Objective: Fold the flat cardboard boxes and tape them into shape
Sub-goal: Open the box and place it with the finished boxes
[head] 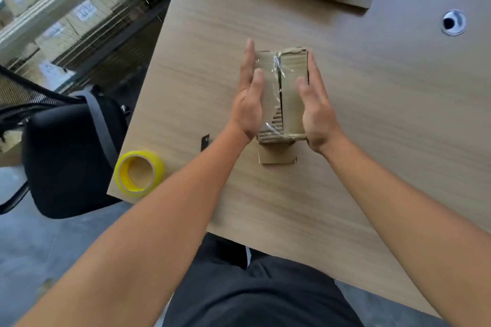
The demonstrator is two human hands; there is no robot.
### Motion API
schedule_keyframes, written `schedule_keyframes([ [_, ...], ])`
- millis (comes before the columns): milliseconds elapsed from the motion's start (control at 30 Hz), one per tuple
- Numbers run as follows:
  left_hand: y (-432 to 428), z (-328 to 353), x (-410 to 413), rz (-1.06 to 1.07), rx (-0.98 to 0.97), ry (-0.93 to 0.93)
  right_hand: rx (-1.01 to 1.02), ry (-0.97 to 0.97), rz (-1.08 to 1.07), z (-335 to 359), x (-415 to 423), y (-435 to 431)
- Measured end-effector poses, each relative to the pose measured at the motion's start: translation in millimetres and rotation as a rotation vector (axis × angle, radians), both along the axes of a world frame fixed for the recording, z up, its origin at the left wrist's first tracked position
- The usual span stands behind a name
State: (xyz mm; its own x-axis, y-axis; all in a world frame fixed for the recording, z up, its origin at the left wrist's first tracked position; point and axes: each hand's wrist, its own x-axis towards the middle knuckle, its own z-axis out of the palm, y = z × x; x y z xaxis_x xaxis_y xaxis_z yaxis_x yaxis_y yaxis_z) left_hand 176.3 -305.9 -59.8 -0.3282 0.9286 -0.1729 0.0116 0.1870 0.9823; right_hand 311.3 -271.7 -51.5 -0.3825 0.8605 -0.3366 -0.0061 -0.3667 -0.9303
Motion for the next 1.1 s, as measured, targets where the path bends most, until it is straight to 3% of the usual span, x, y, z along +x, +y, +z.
schedule_keyframes([
  [133, 2, -2, 4, 0.077, -0.082, -0.232, 0.334, -0.136, -0.208, -4, 10, -17],
  [233, -3, -4, 9, 0.076, -0.126, -0.297, 0.742, -0.422, -0.043, -15, 17, -38],
  [300, -6, -6, 13, 0.071, -0.128, -0.350, 0.872, -0.563, 0.003, -20, 16, -44],
  [400, -2, -6, 17, 0.100, -0.125, -0.425, 0.857, -0.630, 0.051, -13, 13, -41],
  [533, -3, -10, 17, 0.098, -0.186, -0.398, 0.569, -0.548, 0.110, -1, 18, -39],
  [600, -7, -13, 19, 0.040, -0.272, -0.384, 0.556, -0.565, 0.103, -2, 18, -37],
  [667, -8, -20, 18, 0.038, -0.220, -0.388, 0.572, -0.585, 0.106, -2, 17, -36],
  [800, -5, -35, 21, 0.092, 0.010, -0.262, 0.620, -0.625, 0.105, -7, 18, -34],
  [1000, -16, -28, -5, 0.076, 0.065, 0.255, 0.711, -0.694, 0.157, 2, 21, -39],
  [1067, -9, -11, -18, 0.160, 0.159, 0.432, 0.793, -0.694, 0.138, 1, 21, -40],
  [1100, -2, -1, -22, 0.095, 0.229, 0.550, 0.840, -0.683, 0.134, 0, 21, -41],
])
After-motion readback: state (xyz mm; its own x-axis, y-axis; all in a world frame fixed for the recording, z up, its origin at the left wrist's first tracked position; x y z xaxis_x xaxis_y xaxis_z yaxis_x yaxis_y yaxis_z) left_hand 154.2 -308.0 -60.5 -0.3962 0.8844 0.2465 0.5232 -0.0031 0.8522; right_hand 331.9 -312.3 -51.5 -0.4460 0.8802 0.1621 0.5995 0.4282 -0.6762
